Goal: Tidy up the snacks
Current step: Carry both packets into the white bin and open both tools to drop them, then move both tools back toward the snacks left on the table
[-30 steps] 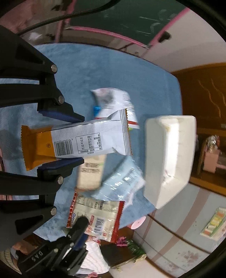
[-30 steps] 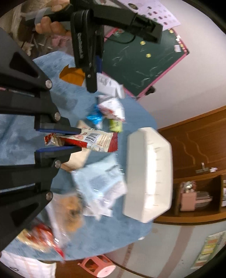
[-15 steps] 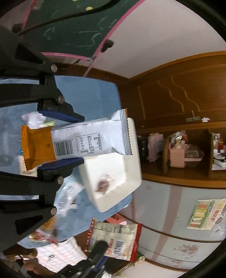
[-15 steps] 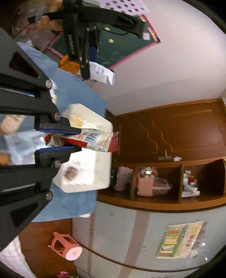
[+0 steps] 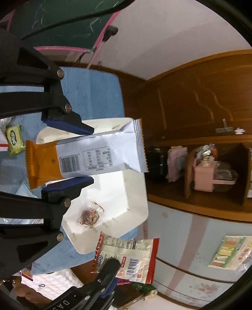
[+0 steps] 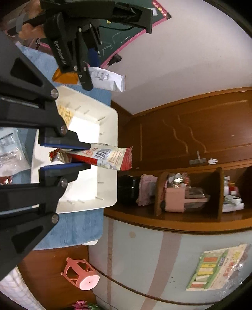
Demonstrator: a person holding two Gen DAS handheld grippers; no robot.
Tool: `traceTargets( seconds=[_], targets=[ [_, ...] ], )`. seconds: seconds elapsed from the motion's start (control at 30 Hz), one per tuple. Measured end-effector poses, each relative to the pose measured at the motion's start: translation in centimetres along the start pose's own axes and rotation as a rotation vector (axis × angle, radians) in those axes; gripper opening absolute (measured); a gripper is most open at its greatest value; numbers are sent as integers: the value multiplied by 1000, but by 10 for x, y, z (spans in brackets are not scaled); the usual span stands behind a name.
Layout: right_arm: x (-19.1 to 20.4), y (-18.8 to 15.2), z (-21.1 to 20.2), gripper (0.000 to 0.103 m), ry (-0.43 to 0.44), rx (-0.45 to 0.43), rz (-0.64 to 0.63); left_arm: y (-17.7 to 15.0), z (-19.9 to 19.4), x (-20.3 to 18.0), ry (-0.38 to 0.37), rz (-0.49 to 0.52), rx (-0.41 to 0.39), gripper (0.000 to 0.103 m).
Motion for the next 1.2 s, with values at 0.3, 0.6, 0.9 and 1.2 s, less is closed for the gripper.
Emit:
traceTargets(
  seconds=[0.3, 0.6, 0.9, 1.2],
  targets=[
    [-2, -11, 28, 36, -26, 72, -15, -4, 25, 4, 25, -29, 37, 77],
    [4, -18, -1, 41, -19, 61, -21, -25, -11, 4, 35, 20, 16, 77],
    [18, -29, -67, 50, -12, 6, -47, -56, -80, 7, 24, 39, -33, 78],
    [35, -51, -121, 67, 29, -42, -65, -97, -135, 9, 6, 78, -81, 80]
  ],
)
Point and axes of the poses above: each gripper's, at about its wrist camera, not at the fingertips, and z roughly the way its jaws point, x to its left, y to its top, the point moved 3 cm from there along z, roughly the way its jaws point, and after that the axes turned 1 degree about -y, right-handed, at the moved point
